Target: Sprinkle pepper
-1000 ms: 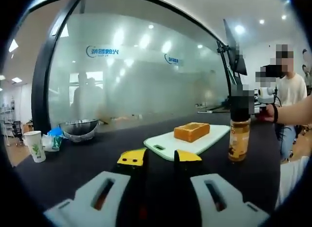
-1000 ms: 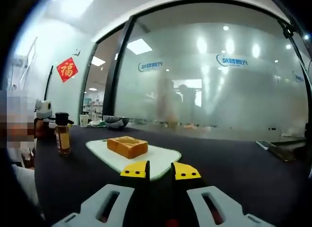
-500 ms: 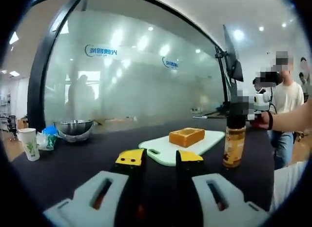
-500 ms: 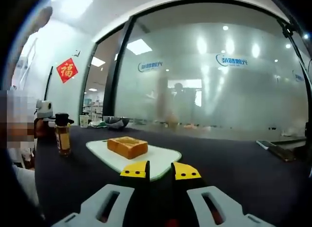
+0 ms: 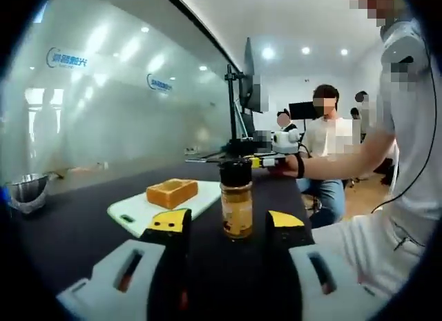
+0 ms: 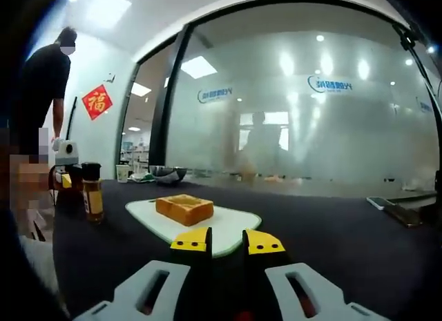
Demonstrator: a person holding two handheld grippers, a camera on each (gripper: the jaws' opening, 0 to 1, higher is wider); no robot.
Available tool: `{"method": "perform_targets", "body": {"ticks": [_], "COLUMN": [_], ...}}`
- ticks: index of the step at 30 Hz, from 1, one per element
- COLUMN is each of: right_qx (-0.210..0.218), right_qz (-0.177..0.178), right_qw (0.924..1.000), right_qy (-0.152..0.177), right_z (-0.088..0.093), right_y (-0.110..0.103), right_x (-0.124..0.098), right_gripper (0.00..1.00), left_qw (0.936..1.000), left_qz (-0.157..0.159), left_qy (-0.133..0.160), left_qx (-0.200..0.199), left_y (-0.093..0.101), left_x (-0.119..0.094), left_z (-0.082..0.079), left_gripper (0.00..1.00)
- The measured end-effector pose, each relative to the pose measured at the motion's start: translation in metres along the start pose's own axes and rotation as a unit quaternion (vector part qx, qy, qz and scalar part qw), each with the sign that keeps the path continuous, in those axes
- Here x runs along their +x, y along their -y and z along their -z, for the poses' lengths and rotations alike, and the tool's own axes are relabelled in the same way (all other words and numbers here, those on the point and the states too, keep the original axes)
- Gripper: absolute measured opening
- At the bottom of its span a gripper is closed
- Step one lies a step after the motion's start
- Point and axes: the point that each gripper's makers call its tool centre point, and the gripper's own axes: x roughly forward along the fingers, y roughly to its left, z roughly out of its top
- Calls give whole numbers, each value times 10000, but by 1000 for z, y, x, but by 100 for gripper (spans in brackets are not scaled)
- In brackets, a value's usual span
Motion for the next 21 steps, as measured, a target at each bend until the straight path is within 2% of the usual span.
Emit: {"method": "perform_targets", "body": {"ticks": [2,7,11,16,21], "right_qx": [-11,-25,-29,-27,-32], "right_qz": [17,54,61,62,52], "right_qw": [10000,10000,10000,10000,10000], "right_qy": [-6,-16,-8,4,16], "right_z": [0,1,0,-1,-1], "right_y": [1,1,0,0,-1], "right_x": [0,0,-1,-1,-1], "right_gripper": [14,14,14,14,14], "left_qw": [9999,9994,9989,9985,9981], "left_qz": [164,341,451,519,606], "left_qy": [-32,-55,30,-143,-79], "left_qx": [5,-39,-92,42,24], "left_y": [2,1,3,9,9], "left_x": [12,32,44,58,67], "left_z": [3,5,4,13,10], "left_gripper": [40,44,45,46,46]}}
